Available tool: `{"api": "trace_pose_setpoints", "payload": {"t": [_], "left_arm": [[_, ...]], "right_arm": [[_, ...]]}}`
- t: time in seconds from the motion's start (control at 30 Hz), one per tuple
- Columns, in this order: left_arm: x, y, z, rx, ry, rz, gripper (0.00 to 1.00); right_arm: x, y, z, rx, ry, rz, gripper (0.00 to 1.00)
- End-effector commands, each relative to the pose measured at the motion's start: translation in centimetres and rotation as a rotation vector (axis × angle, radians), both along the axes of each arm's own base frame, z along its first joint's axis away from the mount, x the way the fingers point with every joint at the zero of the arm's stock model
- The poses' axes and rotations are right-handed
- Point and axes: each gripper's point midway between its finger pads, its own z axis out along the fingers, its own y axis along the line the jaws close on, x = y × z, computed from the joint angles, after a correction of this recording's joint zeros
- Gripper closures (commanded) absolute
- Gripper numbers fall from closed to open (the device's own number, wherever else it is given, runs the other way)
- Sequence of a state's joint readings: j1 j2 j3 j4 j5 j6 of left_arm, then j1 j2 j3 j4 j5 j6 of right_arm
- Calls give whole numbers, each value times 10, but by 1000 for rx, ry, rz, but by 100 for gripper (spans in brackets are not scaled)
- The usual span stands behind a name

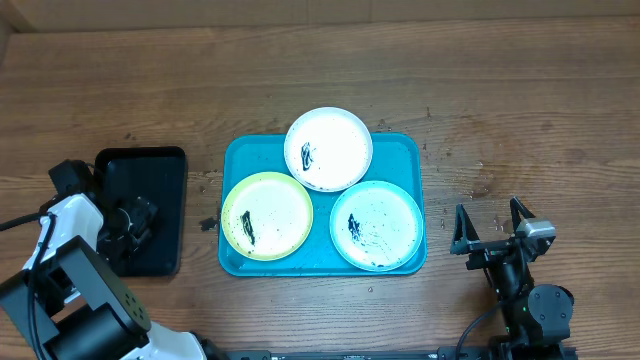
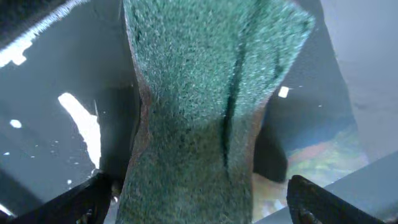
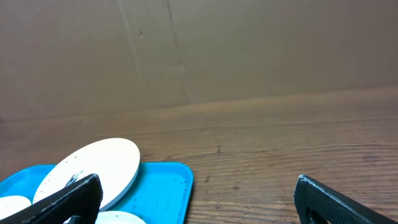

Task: Clean dirty plates on tray and stack at the side
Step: 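Move the left gripper down into the black water tray to the green sponge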

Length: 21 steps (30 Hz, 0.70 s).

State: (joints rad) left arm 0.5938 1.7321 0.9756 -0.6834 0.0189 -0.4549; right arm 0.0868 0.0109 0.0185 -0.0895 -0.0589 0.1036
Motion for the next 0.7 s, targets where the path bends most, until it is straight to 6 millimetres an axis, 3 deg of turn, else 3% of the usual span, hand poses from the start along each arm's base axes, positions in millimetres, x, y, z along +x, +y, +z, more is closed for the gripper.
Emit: {"api": "trace_pose_setpoints", "payload": {"t": [0.0,0.1,0.33,0.43,0.67], "left_arm": [[2,7,-3,17,18,13,13],[0,7,-7,16,30,-1,25],[-4,10,-8,36,54,2,78],[-7,12,-8,47,70,4,95],[-8,12,-8,45,74,4,96]], "right_arm": [[0,-1,-1,-3,-6,-8,0],[0,-1,-1,-3,-6,-8,0],[0,-1,-1,-3,-6,-8,0],[0,-1,-1,-3,-6,-8,0],[0,-1,-1,-3,-6,-8,0]]}}
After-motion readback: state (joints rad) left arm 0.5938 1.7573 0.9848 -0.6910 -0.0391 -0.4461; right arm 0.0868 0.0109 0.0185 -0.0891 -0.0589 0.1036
